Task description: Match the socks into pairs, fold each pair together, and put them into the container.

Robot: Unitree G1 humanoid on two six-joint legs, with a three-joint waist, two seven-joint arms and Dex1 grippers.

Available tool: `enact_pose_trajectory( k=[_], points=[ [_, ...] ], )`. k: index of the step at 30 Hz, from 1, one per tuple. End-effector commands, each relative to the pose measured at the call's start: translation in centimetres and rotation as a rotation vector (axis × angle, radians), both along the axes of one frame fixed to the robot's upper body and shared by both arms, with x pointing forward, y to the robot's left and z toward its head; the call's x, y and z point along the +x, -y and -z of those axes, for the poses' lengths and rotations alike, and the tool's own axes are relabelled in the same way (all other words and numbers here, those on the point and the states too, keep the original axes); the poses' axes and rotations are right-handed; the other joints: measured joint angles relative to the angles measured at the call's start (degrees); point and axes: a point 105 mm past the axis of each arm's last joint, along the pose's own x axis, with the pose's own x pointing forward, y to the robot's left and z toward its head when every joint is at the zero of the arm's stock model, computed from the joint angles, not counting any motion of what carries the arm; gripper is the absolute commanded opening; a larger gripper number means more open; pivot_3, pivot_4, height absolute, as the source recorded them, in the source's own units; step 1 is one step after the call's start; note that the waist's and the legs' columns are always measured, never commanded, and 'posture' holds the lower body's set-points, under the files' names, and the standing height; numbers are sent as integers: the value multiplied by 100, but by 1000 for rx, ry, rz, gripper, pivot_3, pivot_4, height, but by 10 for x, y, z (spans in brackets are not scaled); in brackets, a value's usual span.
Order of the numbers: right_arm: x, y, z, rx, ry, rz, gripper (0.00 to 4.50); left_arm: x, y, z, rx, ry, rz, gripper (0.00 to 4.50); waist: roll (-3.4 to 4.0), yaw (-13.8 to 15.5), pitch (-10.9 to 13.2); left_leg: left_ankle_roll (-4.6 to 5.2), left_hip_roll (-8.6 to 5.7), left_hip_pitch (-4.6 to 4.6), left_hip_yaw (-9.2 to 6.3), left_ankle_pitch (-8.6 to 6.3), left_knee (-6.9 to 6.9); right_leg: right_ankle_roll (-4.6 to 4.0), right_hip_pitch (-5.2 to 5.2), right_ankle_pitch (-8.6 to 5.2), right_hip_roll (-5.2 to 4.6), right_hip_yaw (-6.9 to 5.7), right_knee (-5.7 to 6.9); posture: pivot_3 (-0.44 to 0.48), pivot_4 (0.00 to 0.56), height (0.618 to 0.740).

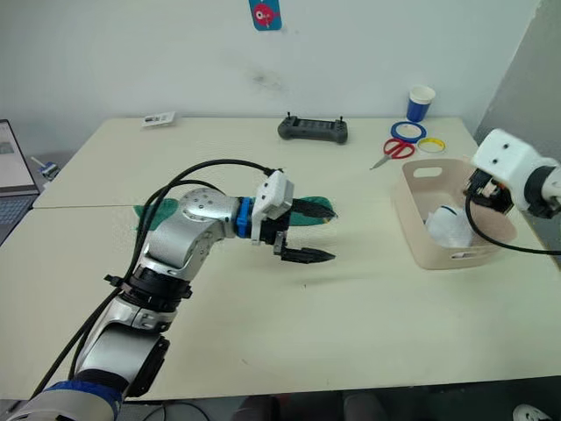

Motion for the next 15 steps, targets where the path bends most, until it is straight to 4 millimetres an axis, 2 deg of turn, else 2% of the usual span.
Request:
enact_pose_trajectory(
  k=[1, 4, 7, 11, 13, 15],
  points=[
    [-27, -29, -31, 147, 213, -79, 3424, 17, -39, -8, -56, 73, -187, 4500, 2, -8, -2, 0, 1, 3, -2, 0, -1, 0, 0, 0, 0, -1, 2, 0, 150, 740],
    [-47, -62, -9, 290, 275, -152, 3424, 29, -86, 0, -98, 78, -393, 4500, 1, 0, -4, 0, 6, 9, -14, 0, -3, 0, 8, 0, 2, -13, 6, 0, 150, 740],
    [-60, -92, 14, 410, 299, -196, 3424, 32, -121, 8, -129, 86, -546, 4500, 2, 23, -3, 0, 6, 14, -15, 0, -3, 1, 12, 0, 1, -14, 9, 0, 150, 740],
    [-74, -122, 69, 497, 174, -223, 3424, 20, -161, 36, -104, 86, -698, 4500, -4, 93, -7, -4, -4, 15, -10, 2, 1, 2, 19, -1, -12, -12, 1, 0, 150, 740],
    [-81, -128, 89, 586, 123, -215, 3424, 8, -178, 56, -61, 72, -756, 4500, -5, 108, -8, -4, -4, 16, -5, 2, 2, 1, 19, -1, -14, -9, 0, 0, 150, 740],
    [-91, -130, 114, 591, 62, -204, 3424, -4, -198, 74, -29, 69, -839, 4500, -5, 122, -8, -5, -4, 18, -5, 2, 0, 1, 19, -1, -17, -9, 0, 0, 150, 740]
  ],
)
